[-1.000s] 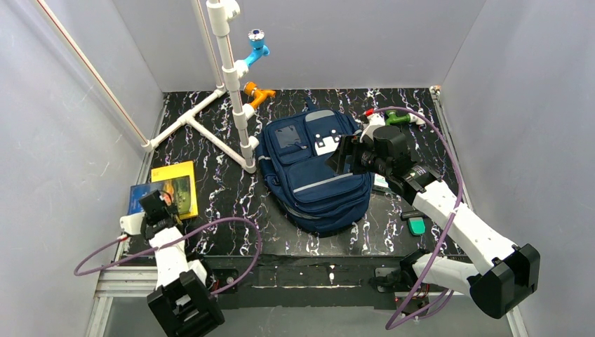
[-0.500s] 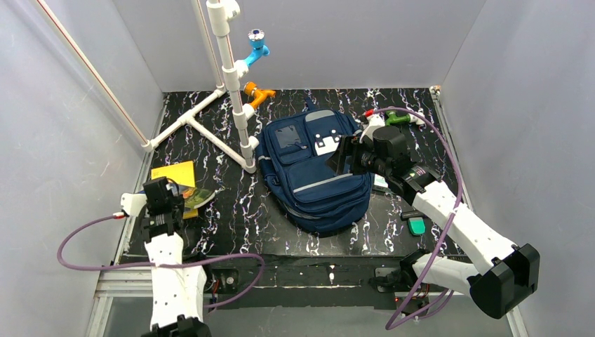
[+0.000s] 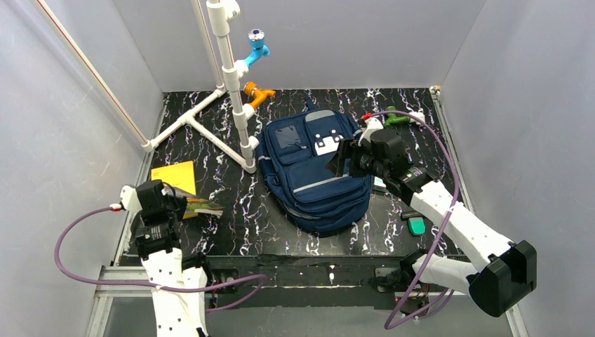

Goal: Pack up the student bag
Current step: Pick up the book at the corner of the board.

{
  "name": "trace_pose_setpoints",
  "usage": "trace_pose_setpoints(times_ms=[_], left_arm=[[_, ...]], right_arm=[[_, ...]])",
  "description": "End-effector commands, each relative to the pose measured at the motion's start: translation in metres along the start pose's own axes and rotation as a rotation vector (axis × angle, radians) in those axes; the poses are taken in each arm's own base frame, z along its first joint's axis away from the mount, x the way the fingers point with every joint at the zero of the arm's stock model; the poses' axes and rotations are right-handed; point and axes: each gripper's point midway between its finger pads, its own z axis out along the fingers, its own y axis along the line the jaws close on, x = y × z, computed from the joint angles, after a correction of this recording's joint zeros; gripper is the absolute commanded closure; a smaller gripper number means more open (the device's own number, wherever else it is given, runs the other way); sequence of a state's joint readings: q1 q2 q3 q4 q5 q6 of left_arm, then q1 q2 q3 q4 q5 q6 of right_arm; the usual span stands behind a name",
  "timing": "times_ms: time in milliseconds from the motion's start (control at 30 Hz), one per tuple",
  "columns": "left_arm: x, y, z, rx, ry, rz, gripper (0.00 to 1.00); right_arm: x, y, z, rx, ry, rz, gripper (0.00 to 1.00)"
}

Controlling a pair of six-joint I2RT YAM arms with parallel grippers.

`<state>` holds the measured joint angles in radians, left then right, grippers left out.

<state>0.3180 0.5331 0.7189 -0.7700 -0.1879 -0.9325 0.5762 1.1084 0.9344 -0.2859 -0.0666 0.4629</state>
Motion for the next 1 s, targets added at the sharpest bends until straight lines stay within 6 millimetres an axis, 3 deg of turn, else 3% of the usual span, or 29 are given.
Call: trace_pose_setpoints(times_ms=[0,167,300,367,633,667,967], left_arm=[[0.007,-0.025,-0.019,0.123,0.070,0.025,1.00],[0.029,-0.052,-0.036,0.251,0.223,0.080,1.00],[0.025,-0.060,-0.062,0.306,0.246,0.159,1.00],[0.026,-0.065,-0.072,0.339,0.267,0.201,1.00],[0.065,-0.102,-0.116,0.668,0.560,0.374,1.00],[0.072,-0.108,-0.134,0.765,0.603,0.450,1.00],[0.099,-0.109,-0.177,0.999,0.791,0.586,1.00]], right_arm=[[-0.004,0.000,0.005,-0.012,-0.021,-0.028,0.14],[0.000,0.008,0.008,-0.072,0.000,-0.066,0.14],[0.005,0.016,0.008,-0.129,0.033,-0.107,0.13],[0.011,0.030,0.009,-0.206,0.055,-0.136,0.13],[0.049,0.104,0.007,-0.422,0.139,-0.331,0.08],[0.052,0.119,0.007,-0.494,0.159,-0.330,0.07],[0.048,0.149,0.009,-0.633,0.212,-0.325,0.02]])
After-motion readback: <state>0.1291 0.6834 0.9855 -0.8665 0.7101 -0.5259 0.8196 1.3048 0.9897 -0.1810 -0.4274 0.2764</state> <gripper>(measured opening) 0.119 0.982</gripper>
